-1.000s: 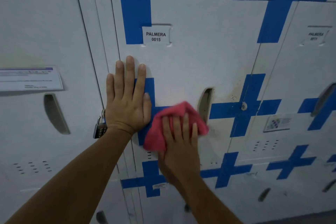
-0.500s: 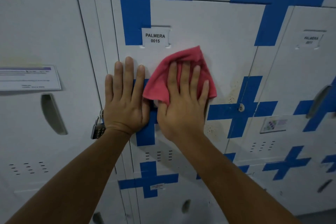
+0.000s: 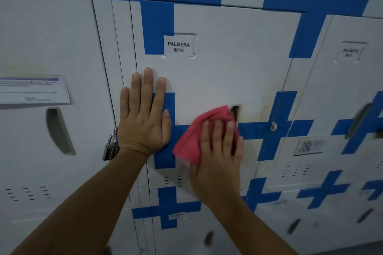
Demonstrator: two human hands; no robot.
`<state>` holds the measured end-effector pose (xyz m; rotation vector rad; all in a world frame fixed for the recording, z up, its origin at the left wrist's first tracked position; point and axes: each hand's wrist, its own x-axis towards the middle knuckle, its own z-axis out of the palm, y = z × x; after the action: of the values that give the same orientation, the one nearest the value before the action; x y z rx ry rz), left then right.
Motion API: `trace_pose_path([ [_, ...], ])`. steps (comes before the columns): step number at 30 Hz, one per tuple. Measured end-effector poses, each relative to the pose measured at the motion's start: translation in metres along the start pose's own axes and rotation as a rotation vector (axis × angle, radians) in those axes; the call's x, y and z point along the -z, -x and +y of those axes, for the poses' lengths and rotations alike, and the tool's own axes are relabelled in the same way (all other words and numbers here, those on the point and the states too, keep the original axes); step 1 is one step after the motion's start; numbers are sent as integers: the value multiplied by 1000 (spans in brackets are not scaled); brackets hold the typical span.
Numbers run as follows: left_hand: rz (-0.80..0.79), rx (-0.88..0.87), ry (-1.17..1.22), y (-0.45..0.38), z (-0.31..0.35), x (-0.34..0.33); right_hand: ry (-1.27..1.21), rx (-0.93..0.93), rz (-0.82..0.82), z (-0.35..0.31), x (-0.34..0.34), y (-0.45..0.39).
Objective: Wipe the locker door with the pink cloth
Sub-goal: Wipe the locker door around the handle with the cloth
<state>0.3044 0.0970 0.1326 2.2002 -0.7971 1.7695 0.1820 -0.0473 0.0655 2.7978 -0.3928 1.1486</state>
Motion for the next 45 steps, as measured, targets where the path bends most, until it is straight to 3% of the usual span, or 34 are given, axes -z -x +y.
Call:
trace_pose_path([
  [4,8,-16,-6,1,-1,0,4,-176,67,12,33,-38],
  [16,1,-14,-1,0,-1,0,-17,-116,-67,11,-19,34],
  [27,-11,-11,-1,1,-1,-1,-99,-213,73,8,40,-53],
  [36,17,-8,4,1,-1,-2,-13,-2,-23,24,-32,30],
  [41,16,-11,-2,1,-1,-2,34,-52,-124,44,-60,62],
  [45,17,-10,-2,1,-1,-1,2,-52,-105,40,-56,60],
])
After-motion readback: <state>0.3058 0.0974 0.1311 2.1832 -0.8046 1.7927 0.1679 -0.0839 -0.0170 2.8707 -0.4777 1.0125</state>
